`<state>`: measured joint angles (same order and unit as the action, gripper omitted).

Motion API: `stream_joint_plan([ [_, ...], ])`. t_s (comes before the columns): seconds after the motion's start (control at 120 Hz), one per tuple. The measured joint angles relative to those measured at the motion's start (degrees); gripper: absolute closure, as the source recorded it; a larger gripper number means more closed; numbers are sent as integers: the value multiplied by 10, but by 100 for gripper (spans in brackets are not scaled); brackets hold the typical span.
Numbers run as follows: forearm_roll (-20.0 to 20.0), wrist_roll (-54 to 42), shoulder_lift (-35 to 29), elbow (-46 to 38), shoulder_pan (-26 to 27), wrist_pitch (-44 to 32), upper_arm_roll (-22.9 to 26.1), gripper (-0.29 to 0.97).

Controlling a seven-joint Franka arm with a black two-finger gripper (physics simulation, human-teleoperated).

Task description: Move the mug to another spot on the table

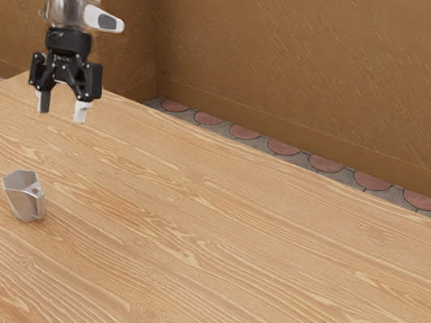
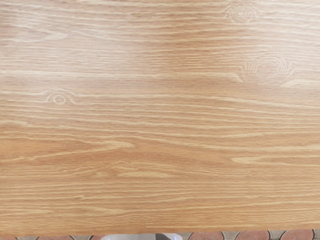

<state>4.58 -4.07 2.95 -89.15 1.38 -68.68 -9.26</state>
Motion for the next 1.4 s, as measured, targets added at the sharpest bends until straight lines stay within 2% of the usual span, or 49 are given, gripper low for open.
stream_joint_plan([
  [0.142,-5,-10,-26,-26,-32,-128,7,2],
  [0.25,-4,10,-76,-109,-95,-196,71,2],
  [0.325,0,35,-112,-188,-64,-249,94,2],
  [0.417,6,81,-124,-253,-35,-304,117,2],
  [0.683,50,247,-119,-391,2,-453,123,2],
  [0.925,63,401,-50,-430,-2,-581,120,2],
  [1.075,62,498,-38,-463,-13,-634,119,2],
  [1.142,48,536,-34,-473,-18,-656,118,2],
  [1.275,-14,611,-20,-476,-24,-694,113,3],
  [1.4,-37,668,-22,-492,-25,-714,98,4],
])
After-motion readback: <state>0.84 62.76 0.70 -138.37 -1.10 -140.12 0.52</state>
